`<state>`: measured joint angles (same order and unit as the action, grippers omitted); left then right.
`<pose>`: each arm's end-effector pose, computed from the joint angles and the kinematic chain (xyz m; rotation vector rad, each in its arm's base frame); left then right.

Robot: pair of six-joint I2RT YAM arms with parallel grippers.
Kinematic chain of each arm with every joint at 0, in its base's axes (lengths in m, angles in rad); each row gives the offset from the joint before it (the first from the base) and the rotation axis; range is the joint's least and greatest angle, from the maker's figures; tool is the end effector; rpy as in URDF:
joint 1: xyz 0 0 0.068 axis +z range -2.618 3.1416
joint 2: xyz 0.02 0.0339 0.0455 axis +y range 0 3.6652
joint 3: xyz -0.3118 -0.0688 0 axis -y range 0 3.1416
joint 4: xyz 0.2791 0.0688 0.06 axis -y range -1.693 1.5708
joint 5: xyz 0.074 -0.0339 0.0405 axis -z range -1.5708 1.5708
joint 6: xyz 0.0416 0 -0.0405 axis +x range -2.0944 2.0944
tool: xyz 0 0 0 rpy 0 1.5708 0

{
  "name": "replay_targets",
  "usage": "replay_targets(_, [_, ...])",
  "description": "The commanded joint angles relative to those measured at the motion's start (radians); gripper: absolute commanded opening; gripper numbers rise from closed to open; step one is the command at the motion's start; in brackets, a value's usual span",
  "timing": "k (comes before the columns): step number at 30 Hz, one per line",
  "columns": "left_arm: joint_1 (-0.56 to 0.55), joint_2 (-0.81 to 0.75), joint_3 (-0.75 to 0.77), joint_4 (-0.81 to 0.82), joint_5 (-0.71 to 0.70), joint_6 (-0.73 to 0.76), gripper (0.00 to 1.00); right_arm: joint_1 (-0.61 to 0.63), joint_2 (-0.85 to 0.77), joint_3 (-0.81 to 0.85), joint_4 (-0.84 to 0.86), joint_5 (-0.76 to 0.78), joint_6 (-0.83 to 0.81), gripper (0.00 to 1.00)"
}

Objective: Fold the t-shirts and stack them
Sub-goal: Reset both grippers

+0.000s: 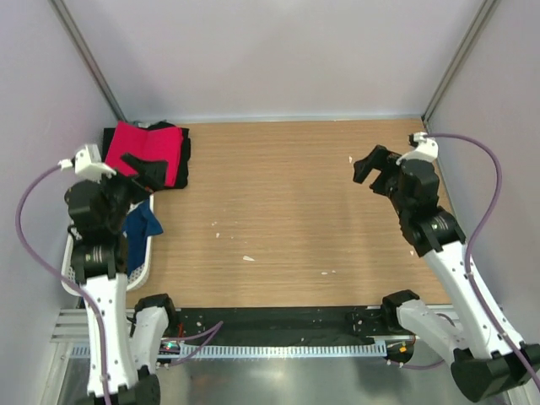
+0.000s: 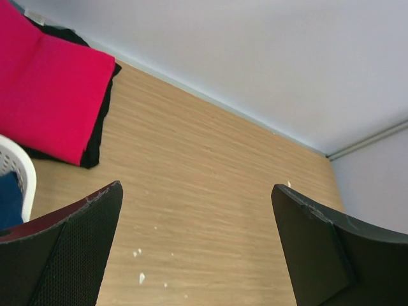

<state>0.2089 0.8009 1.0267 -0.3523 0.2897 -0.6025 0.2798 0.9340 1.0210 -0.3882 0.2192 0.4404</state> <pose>0.1732 0.0246 0.4440 -0.4722 1.6552 -0.5383 0.2109 0.0512 0.4142 0.3009 1.8506 0.2925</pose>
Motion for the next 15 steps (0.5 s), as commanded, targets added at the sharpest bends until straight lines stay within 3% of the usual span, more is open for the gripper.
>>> replay_targets(1, [-0.002,-0.149,-0.054,-0.172,0.051,-0.032,1.00,0.002,-0.142,-0.091,0.012,0.017,0.044,1.00])
replay_targets(8, [-0.032,-0.288,-0.142,-0.324,0.019,-0.005,1.00,0.002,-0.336,-0.337,0.075,-0.003,0.112,1.00])
replay_targets(15, [-0.092,-0.298,-0.109,-0.364,-0.049,0.047,1.00,0.002,-0.316,-0.309,0.081,0.034,0.078,1.00])
